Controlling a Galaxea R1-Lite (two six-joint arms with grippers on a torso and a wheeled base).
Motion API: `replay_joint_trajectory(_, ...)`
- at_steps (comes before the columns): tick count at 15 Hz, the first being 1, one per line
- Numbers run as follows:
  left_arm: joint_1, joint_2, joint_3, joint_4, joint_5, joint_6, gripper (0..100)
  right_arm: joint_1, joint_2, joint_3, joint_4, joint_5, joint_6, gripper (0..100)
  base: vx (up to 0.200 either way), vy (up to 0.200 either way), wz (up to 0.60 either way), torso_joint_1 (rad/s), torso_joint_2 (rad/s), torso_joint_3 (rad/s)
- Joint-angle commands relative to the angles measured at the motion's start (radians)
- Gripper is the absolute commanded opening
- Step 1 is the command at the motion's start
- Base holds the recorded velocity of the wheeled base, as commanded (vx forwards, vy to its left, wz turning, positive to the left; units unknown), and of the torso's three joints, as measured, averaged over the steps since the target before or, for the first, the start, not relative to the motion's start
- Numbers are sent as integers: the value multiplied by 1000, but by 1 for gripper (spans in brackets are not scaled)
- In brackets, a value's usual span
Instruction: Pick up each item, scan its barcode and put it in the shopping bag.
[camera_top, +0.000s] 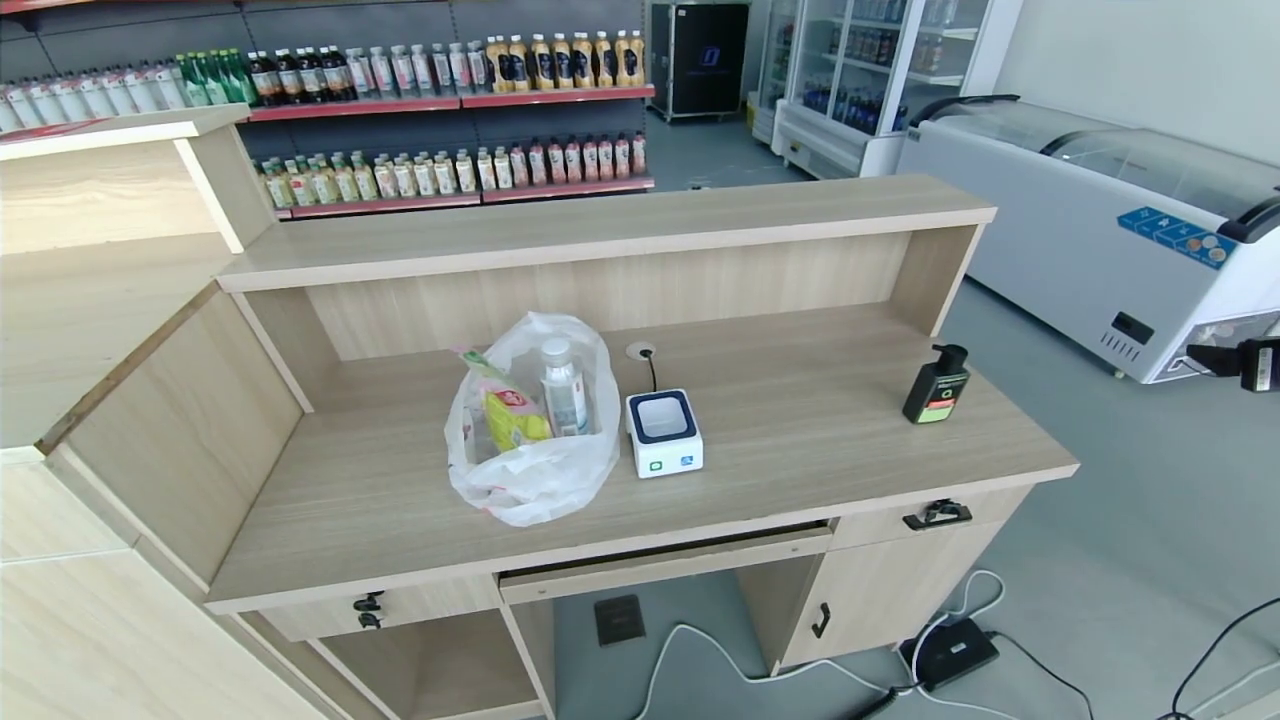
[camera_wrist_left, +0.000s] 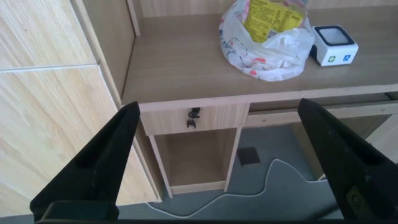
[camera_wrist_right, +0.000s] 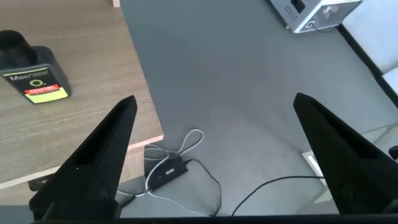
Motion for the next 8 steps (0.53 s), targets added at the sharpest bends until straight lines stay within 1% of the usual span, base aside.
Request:
replay_joint_trajectory(1, 0, 0, 0, 0, 0, 0, 100, -5, 121, -87, 14, 28, 4, 100, 0, 0, 0, 0, 0, 0)
replay_joint_trajectory(2, 0, 0, 0, 0, 0, 0, 100, -5, 145, -122, 14, 28, 13, 100, 0, 0, 0, 0, 0, 0)
replay_joint_trajectory(3, 0, 0, 0, 0, 0, 0, 100, 0, 190, -196, 22, 32, 45, 100, 0, 0, 0, 0, 0, 0)
replay_joint_trajectory(5, 0, 0, 0, 0, 0, 0, 100, 11, 237, -288, 77, 68, 47, 100, 0, 0, 0, 0, 0, 0)
replay_joint_trajectory(8, 0, 0, 0, 0, 0, 0, 100, 49, 273, -349, 101, 117, 53, 100, 0, 0, 0, 0, 0, 0)
